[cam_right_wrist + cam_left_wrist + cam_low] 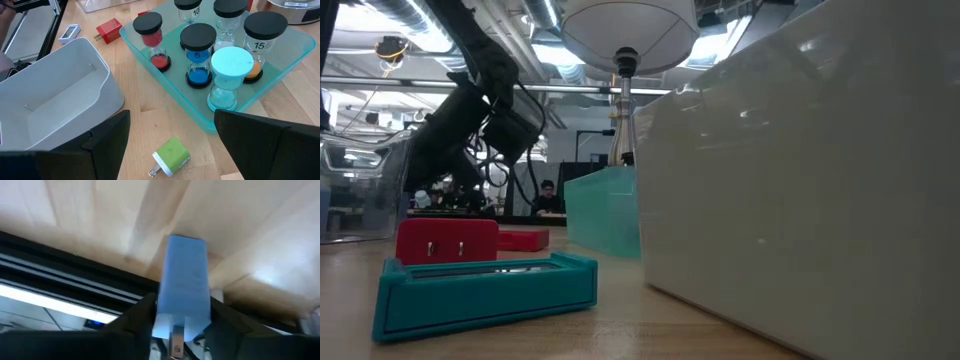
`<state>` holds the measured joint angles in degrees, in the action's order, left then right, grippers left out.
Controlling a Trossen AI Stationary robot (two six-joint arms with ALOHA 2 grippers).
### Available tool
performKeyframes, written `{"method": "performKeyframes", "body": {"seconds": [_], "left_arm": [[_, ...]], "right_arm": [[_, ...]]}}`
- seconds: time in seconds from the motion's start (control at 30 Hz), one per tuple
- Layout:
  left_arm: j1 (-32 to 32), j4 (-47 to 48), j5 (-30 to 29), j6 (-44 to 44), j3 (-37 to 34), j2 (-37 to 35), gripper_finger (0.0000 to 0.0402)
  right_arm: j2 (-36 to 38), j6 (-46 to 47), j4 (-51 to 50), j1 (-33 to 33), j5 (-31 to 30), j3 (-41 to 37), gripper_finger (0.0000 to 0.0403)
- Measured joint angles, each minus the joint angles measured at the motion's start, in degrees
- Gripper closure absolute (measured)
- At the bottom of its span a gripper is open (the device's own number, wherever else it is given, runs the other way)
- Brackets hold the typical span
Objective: Pick & Place Office items
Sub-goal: Put the blue charger adapter into the transparent bin
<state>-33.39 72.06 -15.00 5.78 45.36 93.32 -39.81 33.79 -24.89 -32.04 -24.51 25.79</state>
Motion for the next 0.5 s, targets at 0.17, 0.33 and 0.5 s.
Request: {"method": "performKeyframes", "body": {"seconds": [0.17,0.33,0.5], "left_arm": [[0.0,0.7,2.8,-2.6,0.0,0.0,0.0284],[0.6,1.3,3.2,-5.0,1.7,-2.6,0.0284],[2.4,3.6,3.0,-7.4,5.6,-9.9,0.0284]], "right_arm": [[0.0,0.0,0.0,0.0,0.0,0.0,0.0112],[0.0,0.0,0.0,0.0,0.0,0.0,0.0112],[0.0,0.0,0.0,0.0,0.0,0.0,0.0112]]}}
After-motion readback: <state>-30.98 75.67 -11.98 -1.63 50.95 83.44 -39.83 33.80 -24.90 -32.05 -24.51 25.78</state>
